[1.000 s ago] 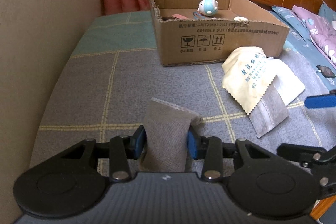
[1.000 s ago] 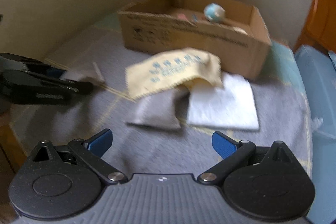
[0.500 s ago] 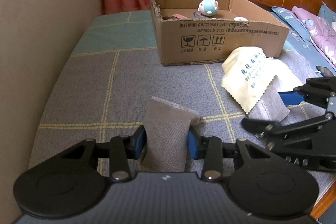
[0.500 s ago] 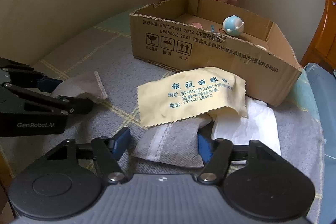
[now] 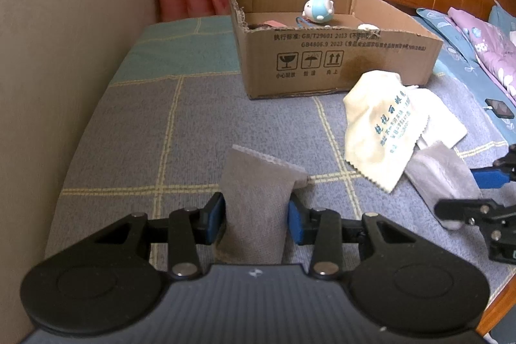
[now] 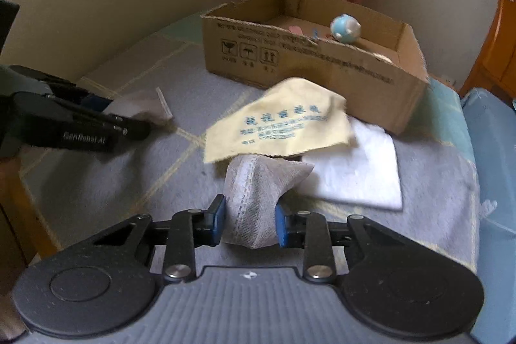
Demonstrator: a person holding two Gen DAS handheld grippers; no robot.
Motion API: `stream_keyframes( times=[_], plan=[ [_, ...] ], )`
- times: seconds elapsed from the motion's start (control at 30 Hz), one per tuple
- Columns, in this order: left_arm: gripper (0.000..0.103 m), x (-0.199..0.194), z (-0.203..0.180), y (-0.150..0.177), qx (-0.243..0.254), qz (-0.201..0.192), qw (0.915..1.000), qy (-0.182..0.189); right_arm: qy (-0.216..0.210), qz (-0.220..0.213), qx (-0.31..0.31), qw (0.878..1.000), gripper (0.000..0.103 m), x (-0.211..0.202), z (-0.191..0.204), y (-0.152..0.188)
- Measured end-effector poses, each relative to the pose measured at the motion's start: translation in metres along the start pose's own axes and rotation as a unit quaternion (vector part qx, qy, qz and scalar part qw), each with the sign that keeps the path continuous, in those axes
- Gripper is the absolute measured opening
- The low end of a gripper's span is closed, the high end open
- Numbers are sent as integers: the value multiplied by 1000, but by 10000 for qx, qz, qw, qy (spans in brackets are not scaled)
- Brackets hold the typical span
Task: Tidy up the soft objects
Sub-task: 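Carry both grey sachets into the box and open both tools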
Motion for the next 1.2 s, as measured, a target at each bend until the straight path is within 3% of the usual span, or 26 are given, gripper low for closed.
stream_keyframes(
  times=[0.13, 0.3, 0.53, 0.63, 0.77, 0.87, 1.2],
  plan=[
    [43, 1, 0, 0, 24, -17, 10000, -20, 54, 25, 156, 9999, 54, 2, -7, 1],
    [63, 3, 7, -1, -132, -80, 9998, -121, 94, 87, 151, 9998, 55, 11, -2, -4],
    [63, 5, 7, -3, -89, -77, 9999, -69, 137, 137, 180, 9997, 58, 18, 0, -8],
    [60, 6, 7, -4, -102, -80, 9999, -38, 158, 161, 183, 9996, 58, 18, -2, -10],
    [49, 5, 4, -4, -53, -62, 10000, 26, 176, 165, 164, 9996, 55, 18, -2, -9],
    [47, 5, 1, -4, -23, -57, 10000, 11, 191, 143, 112, 9997, 48, 16, -1, -10],
    [36, 1, -3, -6, -13, -33, 10000, 33, 199, 89, 125, 9997, 40, 10, -4, -13]
  ],
)
Point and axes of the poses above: each gripper's, at about its wrist camera, not at the fingertips, and x roughly the way its jaws point, z to its left, y to its underside, the point moved 9 cm from there along x, roughly the way its jaws point, and after that the axes turned 13 degrees about y, right-handed, at the moved point
